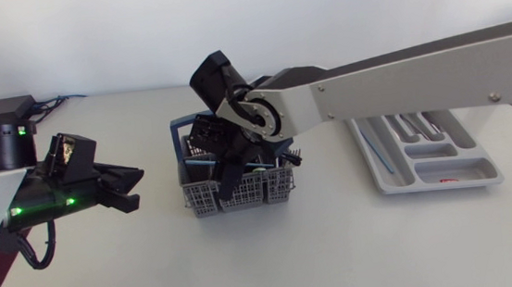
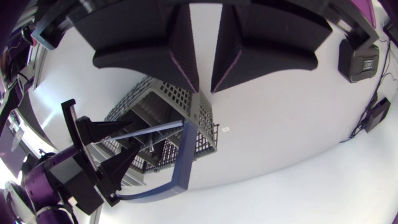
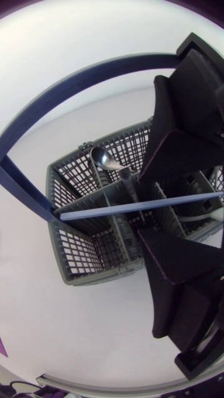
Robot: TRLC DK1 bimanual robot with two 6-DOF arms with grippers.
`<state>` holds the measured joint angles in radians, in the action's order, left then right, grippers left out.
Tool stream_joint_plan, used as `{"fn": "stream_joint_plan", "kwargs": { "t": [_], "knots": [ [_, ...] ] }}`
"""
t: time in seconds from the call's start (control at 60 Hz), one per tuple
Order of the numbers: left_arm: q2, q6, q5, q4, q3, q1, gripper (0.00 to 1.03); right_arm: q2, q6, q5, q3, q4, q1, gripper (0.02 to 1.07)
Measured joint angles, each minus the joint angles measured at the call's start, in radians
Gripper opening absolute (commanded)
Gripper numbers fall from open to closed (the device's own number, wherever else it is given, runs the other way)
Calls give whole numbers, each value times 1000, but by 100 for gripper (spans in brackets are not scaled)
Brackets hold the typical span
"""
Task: Unload the cutlery basket into the drawer organizer.
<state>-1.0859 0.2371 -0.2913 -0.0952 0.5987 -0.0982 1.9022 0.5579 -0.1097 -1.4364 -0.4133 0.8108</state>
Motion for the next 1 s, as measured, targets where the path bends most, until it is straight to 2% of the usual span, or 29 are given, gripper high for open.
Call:
{"fn": "stream_joint_plan", "kwargs": {
  "t": [0.183, 0.25, 0.433, 0.583, 0.717, 1.0],
  "knots": [
    [1, 0, 0, 0, -4, 0, 20, 0, 31, -26, 4, 7, 0, 58],
    [1, 0, 0, 0, -4, 0, 20, 0, 43, -48, 23, 37, 5, 46],
    [2, 0, 0, 0, -5, 0, 20, 0, 61, -82, 57, 93, 13, 23],
    [2, 0, -3, 0, -7, 0, 20, 0, 72, -88, 74, 107, 13, 22],
    [5, 0, -4, 0, -15, 0, 20, -4, 72, -90, 105, 155, 13, 15],
    [6, 0, -4, 0, -16, 0, 20, -51, 82, -92, 185, 235, 18, 14]
  ]
}}
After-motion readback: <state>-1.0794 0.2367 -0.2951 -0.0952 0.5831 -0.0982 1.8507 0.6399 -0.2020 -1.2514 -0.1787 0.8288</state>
